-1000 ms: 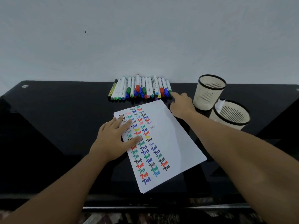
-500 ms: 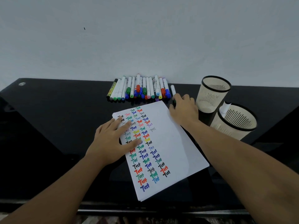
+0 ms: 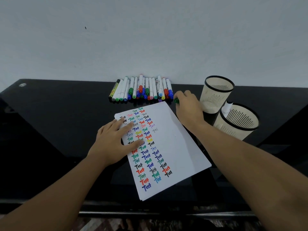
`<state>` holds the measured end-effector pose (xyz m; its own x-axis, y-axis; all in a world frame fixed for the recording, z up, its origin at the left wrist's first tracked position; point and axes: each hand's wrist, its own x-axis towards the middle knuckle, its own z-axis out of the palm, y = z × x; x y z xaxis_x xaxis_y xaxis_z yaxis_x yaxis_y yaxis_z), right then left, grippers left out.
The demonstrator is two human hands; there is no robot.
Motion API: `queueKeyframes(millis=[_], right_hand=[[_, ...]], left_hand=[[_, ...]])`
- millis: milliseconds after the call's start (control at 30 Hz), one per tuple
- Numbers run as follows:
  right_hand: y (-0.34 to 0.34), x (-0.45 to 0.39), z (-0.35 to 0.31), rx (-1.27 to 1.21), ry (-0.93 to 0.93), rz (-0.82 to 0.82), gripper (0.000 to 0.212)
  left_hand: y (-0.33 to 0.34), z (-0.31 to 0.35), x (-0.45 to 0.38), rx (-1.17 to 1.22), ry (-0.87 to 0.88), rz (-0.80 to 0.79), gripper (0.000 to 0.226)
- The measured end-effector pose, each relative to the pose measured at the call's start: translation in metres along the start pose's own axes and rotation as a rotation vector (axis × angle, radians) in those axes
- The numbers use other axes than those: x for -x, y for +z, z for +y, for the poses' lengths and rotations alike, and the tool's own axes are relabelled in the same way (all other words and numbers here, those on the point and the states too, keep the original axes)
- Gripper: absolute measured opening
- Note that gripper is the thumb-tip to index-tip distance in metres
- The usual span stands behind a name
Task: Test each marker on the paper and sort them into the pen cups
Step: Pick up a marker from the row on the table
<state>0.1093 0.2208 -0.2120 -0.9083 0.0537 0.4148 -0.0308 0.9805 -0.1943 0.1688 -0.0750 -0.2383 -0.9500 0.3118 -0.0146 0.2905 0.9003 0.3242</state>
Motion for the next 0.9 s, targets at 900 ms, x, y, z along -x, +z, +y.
queueKeyframes(millis=[900], right_hand=[[-0.018, 0.055, -0.083, 0.033, -0.552, -0.506, 0.029]], left_hand=[[0.008, -0.003, 0.009, 0.048, 0.292, 0.426, 0.047]])
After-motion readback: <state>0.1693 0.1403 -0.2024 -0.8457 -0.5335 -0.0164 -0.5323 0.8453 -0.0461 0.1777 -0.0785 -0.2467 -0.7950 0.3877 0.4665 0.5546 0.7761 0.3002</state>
